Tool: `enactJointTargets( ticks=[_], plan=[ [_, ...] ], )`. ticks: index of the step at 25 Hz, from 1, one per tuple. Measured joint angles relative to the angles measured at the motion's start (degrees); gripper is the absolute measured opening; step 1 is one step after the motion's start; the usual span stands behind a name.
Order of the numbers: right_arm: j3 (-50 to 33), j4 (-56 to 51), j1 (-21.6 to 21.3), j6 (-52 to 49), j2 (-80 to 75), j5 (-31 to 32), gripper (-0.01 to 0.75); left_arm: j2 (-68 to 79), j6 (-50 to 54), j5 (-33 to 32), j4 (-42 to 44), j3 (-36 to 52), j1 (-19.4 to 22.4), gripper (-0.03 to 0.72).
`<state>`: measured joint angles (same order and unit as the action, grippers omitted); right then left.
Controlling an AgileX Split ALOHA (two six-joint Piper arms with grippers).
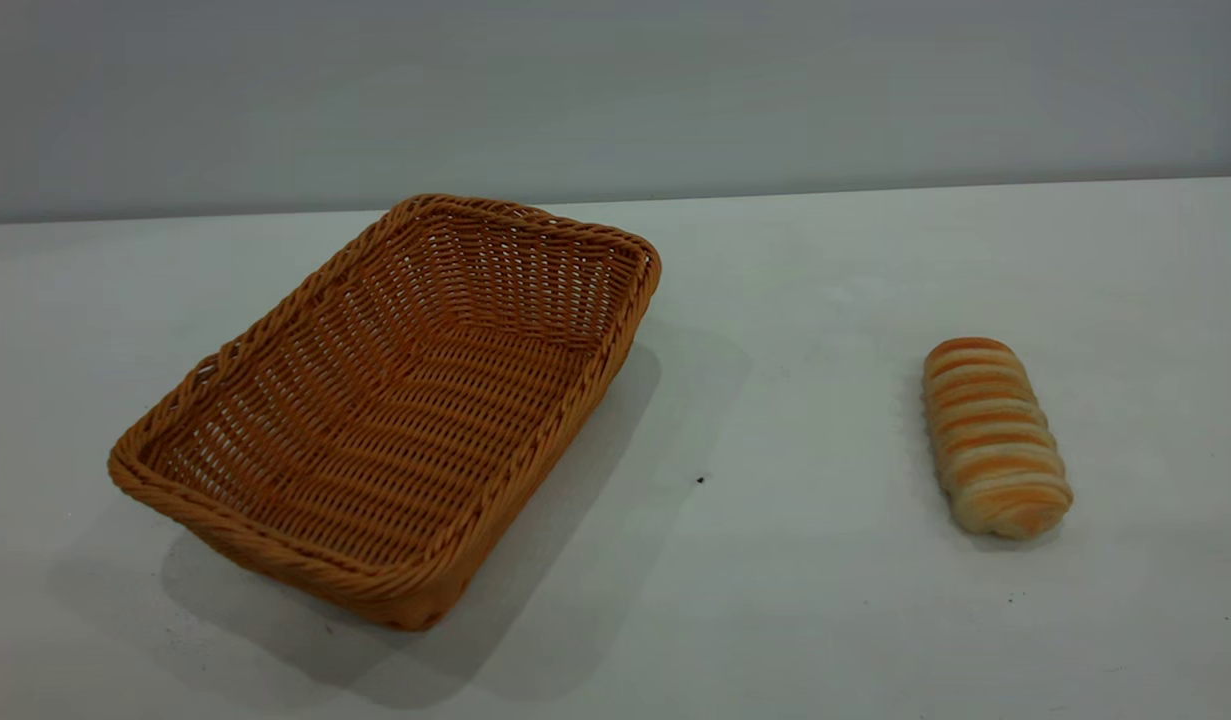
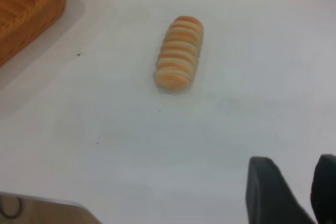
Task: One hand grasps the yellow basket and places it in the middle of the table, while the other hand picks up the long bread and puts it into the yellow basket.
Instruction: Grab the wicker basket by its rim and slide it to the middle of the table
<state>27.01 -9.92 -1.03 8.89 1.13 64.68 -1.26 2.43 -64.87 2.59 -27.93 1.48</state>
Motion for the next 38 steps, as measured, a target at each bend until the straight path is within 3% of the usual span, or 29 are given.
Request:
enactJointTargets(
  ticks=[38],
  plan=[
    [0.05,0.68,0.0,-2.79,0.0,-0.39,0.238,0.34,0.61,0.0,0.0,-0.57,0.0,0.582]
  ],
)
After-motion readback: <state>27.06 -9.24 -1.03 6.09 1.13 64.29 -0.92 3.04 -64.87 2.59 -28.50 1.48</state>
